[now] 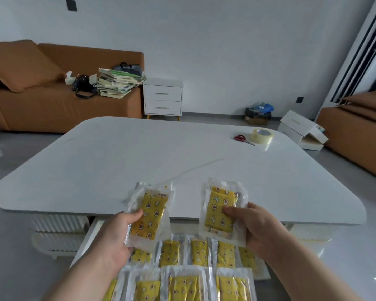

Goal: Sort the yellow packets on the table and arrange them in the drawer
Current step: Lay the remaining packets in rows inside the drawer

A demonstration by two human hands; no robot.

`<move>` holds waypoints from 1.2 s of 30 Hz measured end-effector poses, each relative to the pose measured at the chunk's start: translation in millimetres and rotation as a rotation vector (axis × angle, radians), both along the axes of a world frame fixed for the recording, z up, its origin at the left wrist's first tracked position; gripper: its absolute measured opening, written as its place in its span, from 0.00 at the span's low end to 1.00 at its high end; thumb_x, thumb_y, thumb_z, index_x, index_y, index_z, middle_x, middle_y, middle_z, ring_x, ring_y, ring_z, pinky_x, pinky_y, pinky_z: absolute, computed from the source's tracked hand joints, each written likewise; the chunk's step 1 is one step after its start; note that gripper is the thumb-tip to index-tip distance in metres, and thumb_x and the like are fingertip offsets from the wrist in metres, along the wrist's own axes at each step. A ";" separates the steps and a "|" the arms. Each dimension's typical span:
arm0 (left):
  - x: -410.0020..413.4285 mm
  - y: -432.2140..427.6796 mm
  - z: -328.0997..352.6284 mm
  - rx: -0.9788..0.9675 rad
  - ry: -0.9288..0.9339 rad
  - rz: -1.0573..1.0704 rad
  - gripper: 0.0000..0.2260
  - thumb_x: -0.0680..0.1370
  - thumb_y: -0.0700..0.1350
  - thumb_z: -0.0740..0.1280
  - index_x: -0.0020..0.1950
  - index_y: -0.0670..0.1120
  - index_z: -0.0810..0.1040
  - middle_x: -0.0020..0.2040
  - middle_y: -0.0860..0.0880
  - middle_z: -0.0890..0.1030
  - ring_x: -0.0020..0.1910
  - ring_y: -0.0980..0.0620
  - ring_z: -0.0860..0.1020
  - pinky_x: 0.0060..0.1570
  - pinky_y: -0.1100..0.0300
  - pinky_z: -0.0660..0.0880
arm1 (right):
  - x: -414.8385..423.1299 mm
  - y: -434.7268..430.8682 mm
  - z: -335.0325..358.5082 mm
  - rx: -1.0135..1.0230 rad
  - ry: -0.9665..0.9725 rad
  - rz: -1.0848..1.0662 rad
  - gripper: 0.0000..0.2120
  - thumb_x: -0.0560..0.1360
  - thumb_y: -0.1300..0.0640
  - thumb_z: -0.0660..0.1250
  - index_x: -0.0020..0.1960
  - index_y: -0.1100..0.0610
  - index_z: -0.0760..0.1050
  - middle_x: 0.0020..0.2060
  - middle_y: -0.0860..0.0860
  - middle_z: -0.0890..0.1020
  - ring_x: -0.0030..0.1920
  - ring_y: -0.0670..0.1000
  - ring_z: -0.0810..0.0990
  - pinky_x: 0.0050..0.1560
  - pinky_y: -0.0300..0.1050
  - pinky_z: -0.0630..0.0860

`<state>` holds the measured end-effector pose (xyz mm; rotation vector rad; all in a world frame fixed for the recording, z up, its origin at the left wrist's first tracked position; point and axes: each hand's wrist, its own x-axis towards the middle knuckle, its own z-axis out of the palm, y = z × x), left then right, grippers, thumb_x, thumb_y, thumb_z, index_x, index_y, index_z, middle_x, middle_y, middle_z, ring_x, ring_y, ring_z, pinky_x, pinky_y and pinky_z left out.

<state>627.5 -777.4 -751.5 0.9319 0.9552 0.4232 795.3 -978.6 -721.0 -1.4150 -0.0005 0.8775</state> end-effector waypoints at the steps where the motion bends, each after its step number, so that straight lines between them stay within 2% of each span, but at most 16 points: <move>1: -2.4 -5.3 -6.9 0.004 0.034 -0.014 0.04 0.76 0.39 0.69 0.49 0.41 0.80 0.40 0.42 0.85 0.41 0.41 0.80 0.40 0.52 0.74 | -1.2 -6.6 -4.3 -0.030 -0.004 0.002 0.12 0.73 0.69 0.70 0.55 0.66 0.75 0.45 0.63 0.86 0.44 0.63 0.86 0.44 0.60 0.83; 3: -4.7 -8.1 -23.3 0.008 0.085 -0.059 0.08 0.75 0.40 0.70 0.54 0.40 0.80 0.46 0.40 0.84 0.44 0.41 0.81 0.50 0.49 0.76 | -0.5 -15.8 -15.8 -0.091 -0.008 0.005 0.13 0.73 0.69 0.71 0.56 0.66 0.74 0.44 0.63 0.86 0.43 0.63 0.86 0.46 0.60 0.82; 6: -7.0 -4.7 -48.1 0.024 0.157 -0.099 0.10 0.75 0.39 0.70 0.55 0.39 0.80 0.45 0.38 0.85 0.44 0.40 0.81 0.46 0.49 0.75 | 2.4 -22.8 -33.2 -0.172 0.012 0.037 0.12 0.74 0.69 0.70 0.57 0.67 0.74 0.45 0.64 0.86 0.44 0.64 0.86 0.49 0.63 0.81; 9: -5.2 -2.9 -70.3 0.019 0.232 -0.142 0.10 0.75 0.39 0.70 0.55 0.39 0.80 0.46 0.38 0.85 0.46 0.38 0.82 0.48 0.47 0.76 | 5.9 -25.8 -49.8 -0.247 0.021 0.084 0.14 0.73 0.69 0.71 0.57 0.67 0.75 0.46 0.64 0.86 0.46 0.64 0.86 0.53 0.65 0.80; 14: 3.3 -3.2 -93.5 0.013 0.327 -0.216 0.12 0.73 0.41 0.73 0.55 0.43 0.79 0.51 0.40 0.84 0.53 0.37 0.80 0.59 0.40 0.74 | 9.6 -21.0 -75.7 -0.355 0.022 0.167 0.14 0.72 0.68 0.72 0.57 0.64 0.76 0.45 0.62 0.86 0.45 0.63 0.86 0.53 0.65 0.80; 21: 10.1 3.6 -108.7 0.069 0.443 -0.219 0.07 0.74 0.39 0.72 0.51 0.43 0.79 0.48 0.40 0.84 0.49 0.38 0.81 0.55 0.43 0.77 | 21.9 0.8 -112.0 -0.510 0.071 0.220 0.14 0.73 0.65 0.73 0.57 0.64 0.75 0.43 0.60 0.87 0.44 0.60 0.87 0.53 0.61 0.82; 24: 22.7 9.6 -118.5 0.074 0.497 -0.225 0.09 0.73 0.41 0.73 0.52 0.45 0.79 0.49 0.41 0.84 0.51 0.38 0.81 0.58 0.40 0.76 | 34.6 14.2 -124.7 -0.537 0.098 0.227 0.11 0.74 0.64 0.71 0.56 0.64 0.76 0.45 0.60 0.87 0.46 0.60 0.87 0.56 0.59 0.80; 27: 37.6 9.3 -124.2 0.086 0.518 -0.206 0.08 0.74 0.40 0.72 0.52 0.44 0.78 0.49 0.40 0.83 0.49 0.38 0.81 0.54 0.40 0.78 | 45.1 29.3 -141.1 -0.584 0.087 0.276 0.10 0.74 0.63 0.71 0.55 0.62 0.77 0.46 0.58 0.87 0.49 0.59 0.86 0.62 0.59 0.77; 30: 47.3 3.5 -127.7 0.140 0.552 -0.168 0.05 0.75 0.39 0.71 0.47 0.43 0.76 0.47 0.39 0.81 0.46 0.40 0.79 0.52 0.45 0.78 | 51.3 45.6 -158.7 -0.602 0.095 0.275 0.08 0.75 0.66 0.69 0.54 0.63 0.76 0.49 0.59 0.86 0.50 0.59 0.86 0.58 0.58 0.80; 33: 52.0 2.1 -136.1 0.169 0.584 -0.179 0.07 0.76 0.39 0.71 0.52 0.41 0.76 0.45 0.42 0.78 0.42 0.43 0.75 0.47 0.51 0.76 | 55.1 60.5 -174.8 -0.626 0.116 0.314 0.05 0.76 0.67 0.67 0.52 0.64 0.76 0.52 0.60 0.84 0.53 0.60 0.84 0.59 0.59 0.79; 36: 51.1 4.5 -141.4 0.167 0.590 -0.188 0.10 0.76 0.39 0.71 0.55 0.41 0.76 0.47 0.42 0.78 0.45 0.43 0.76 0.50 0.50 0.76 | 62.0 67.1 -190.8 -0.675 0.110 0.361 0.09 0.75 0.67 0.69 0.54 0.65 0.76 0.54 0.61 0.84 0.54 0.61 0.84 0.59 0.61 0.78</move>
